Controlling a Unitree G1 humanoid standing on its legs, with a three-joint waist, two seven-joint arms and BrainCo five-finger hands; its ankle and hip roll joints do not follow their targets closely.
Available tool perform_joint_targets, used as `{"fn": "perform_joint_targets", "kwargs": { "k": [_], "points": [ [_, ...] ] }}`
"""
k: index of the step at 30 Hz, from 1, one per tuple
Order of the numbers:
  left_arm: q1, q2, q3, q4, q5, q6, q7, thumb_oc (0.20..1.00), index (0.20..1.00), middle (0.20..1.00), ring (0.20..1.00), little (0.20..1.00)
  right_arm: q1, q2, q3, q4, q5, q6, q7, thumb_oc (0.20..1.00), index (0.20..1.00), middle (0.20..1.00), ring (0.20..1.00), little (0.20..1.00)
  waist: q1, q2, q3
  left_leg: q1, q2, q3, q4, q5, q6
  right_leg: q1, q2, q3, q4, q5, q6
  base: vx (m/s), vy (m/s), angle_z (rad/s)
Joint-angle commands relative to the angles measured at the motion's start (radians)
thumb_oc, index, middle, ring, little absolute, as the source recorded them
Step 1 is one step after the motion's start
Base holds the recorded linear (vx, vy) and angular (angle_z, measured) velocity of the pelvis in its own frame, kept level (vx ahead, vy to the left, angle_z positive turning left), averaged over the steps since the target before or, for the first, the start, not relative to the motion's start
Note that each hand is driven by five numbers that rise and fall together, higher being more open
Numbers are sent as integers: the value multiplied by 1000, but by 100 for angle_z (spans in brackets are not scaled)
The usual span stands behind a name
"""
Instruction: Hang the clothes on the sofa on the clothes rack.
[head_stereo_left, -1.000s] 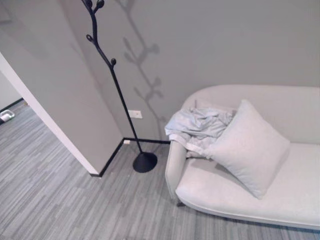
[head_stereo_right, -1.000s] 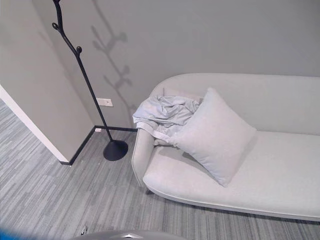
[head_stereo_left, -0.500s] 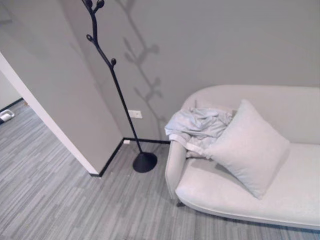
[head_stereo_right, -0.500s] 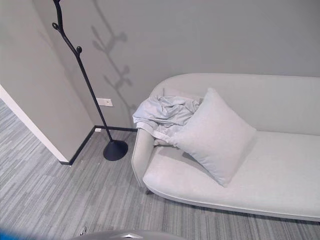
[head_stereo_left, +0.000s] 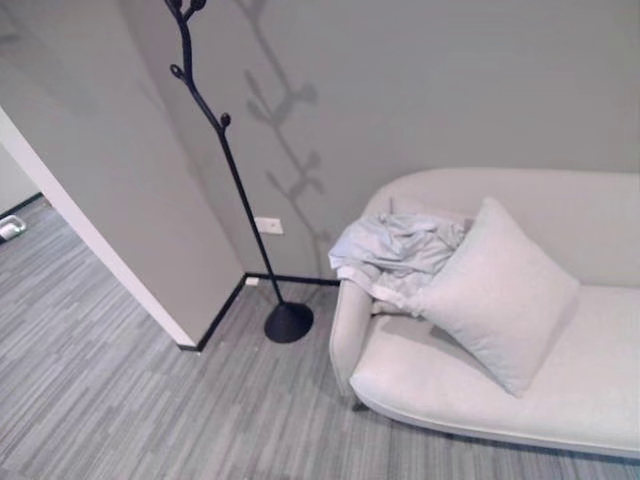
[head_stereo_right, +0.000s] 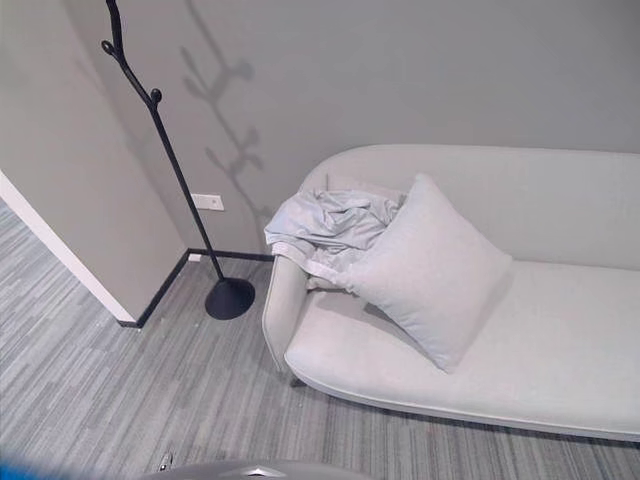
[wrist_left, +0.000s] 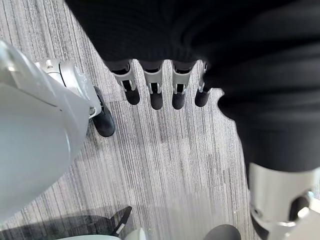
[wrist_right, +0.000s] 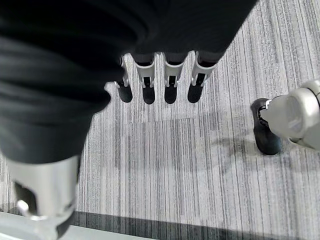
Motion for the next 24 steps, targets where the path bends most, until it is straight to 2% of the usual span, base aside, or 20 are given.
{"fn": "perform_joint_targets", "kwargs": {
  "k": [1,3,5,6,7,8,9,10,11,13,14,15,16,17,18,19,21,22,23,24],
  "points": [
    [-96,-23,11,6,15,-32,2,1000,1000,1000,1000,1000,-82,27,-19,68,-13,-31,-2,1000,1000,1000,1000,1000,-2,-56,62,-45,-30,-1,158,-72,-7,168,-87,-27,-339,228,81,-129,12,1],
    [-107,-33,-13,-12,12,-39,7,1000,1000,1000,1000,1000,-94,24,-16,57,-17,-43,-11,1000,1000,1000,1000,1000,4,-59,84,-123,-41,-20,270,-69,-28,154,-93,-33,-338,229,75,-79,77,2],
    [-106,-45,-27,-38,-12,-50,8,1000,1000,1000,1000,1000,-100,19,-12,50,-27,-40,-19,1000,1000,1000,1000,1000,0,-62,80,-160,34,-33,247,-72,-41,146,-108,-39,-336,223,84,109,231,18],
    [-101,-47,-28,-40,-32,-56,10,1000,1000,1000,1000,1000,-104,21,-3,39,-28,-41,-20,1000,1000,1000,1000,1000,5,-73,81,-154,125,-53,156,-6,-45,135,-135,-26,-331,216,94,165,288,33],
    [-102,-47,-33,-36,-38,-61,13,1000,1000,1000,1000,1000,-103,25,1,34,-27,-44,-23,1000,1000,1000,1000,1000,4,-73,81,-154,171,-65,94,43,-54,125,-141,-16,-323,204,97,121,225,24],
    [-102,-47,-33,-36,-38,-61,13,1000,1000,1000,1000,1000,-103,26,2,34,-27,-44,-24,1000,1000,1000,1000,1000,4,-71,78,-147,175,-64,73,56,-58,120,-138,-16,-319,202,95,74,181,-15],
    [-104,-48,-38,-33,-50,-73,20,1000,1000,1000,1000,1000,-100,28,-2,29,-19,-55,-28,1000,1000,1000,1000,1000,1,-68,79,-156,237,-79,-3,133,-77,107,-146,-3,-307,187,101,133,335,-24],
    [-111,-50,-51,-39,-65,-86,27,1000,1000,1000,1000,1000,-95,25,-7,26,-16,-71,-39,1000,1000,1000,1000,1000,-6,-61,85,-185,293,-73,-50,181,-104,114,-171,9,-308,167,116,282,636,-21],
    [-112,-60,-64,-45,-70,-92,26,1000,1000,1000,1000,1000,-81,22,-20,23,-12,-76,-43,1000,1000,1000,1000,1000,-11,-44,82,-218,316,-58,-50,202,-131,133,-199,7,-314,154,133,346,683,-2],
    [-98,-66,-57,-32,-57,-87,18,1000,1000,1000,1000,1000,-66,20,-33,23,-19,-69,-34,1000,1000,1000,1000,1000,-13,-18,65,-202,308,-51,-49,185,-144,166,-225,4,-329,158,147,306,471,8],
    [-96,-67,-56,-30,-56,-88,17,1000,1000,1000,1000,1000,-63,18,-32,22,-20,-68,-34,1000,1000,1000,1000,1000,-12,-18,66,-196,307,-48,-49,182,-144,174,-227,4,-336,160,149,288,512,-1],
    [-108,-71,-55,-29,-74,-89,15,1000,1000,1000,1000,1000,-62,13,-48,14,-18,-72,-33,1000,1000,1000,1000,1000,-10,-6,73,-231,247,-58,51,149,-131,191,-286,-3,-333,192,163,248,492,-5],
    [-116,-62,-59,-30,-69,-86,11,1000,1000,1000,1000,1000,-55,24,-54,7,-13,-68,-21,1000,1000,1000,1000,1000,-16,-10,78,-251,211,-56,96,110,-120,191,-316,-7,-320,211,169,270,492,-5],
    [-117,-61,-59,-30,-69,-85,11,1000,1000,1000,1000,1000,-55,25,-55,7,-12,-68,-21,1000,1000,1000,1000,1000,-16,-15,75,-254,207,-57,106,96,-119,194,-321,-9,-322,205,172,186,290,-6],
    [-123,-51,-59,-34,-55,-87,11,1000,1000,1000,1000,1000,-50,30,-68,0,2,-59,-8,1000,1000,1000,1000,1000,-19,-22,77,-264,179,-49,129,71,-108,183,-348,-4,-295,240,179,167,291,-5],
    [-126,-43,-66,-39,-34,-87,11,1000,1000,1000,1000,1000,-51,31,-71,0,4,-62,-8,1000,1000,1000,1000,1000,-17,-25,79,-271,149,-44,148,49,-89,166,-376,0,-260,278,180,205,439,6],
    [-126,-23,-76,-33,15,-85,11,1000,1000,1000,1000,1000,-57,31,-68,-16,1,-71,-4,1000,1000,1000,1000,1000,-13,-23,87,-268,98,-35,155,17,-46,122,-409,-1,-176,317,170,176,441,8],
    [-126,-17,-76,-29,34,-85,11,1000,1000,1000,1000,1000,-59,34,-65,-23,-7,-70,-3,1000,1000,1000,1000,1000,-11,-17,91,-260,78,-26,152,6,-28,105,-425,-20,-130,351,160,103,304,-6],
    [-127,-17,-74,-28,36,-85,12,1000,1000,1000,1000,1000,-59,35,-66,-25,-9,-70,-4,1000,1000,1000,1000,1000,-10,-19,92,-260,74,-23,152,5,-23,99,-430,-15,-123,350,163,165,466,-11],
    [-117,-3,-60,-16,48,-77,18,1000,1000,1000,1000,1000,-55,42,-70,-32,-6,-77,-5,1000,1000,1000,1000,1000,-1,-2,100,-222,46,4,130,-11,12,62,-484,-89,-24,415,139,162,462,-18]
  ]
}}
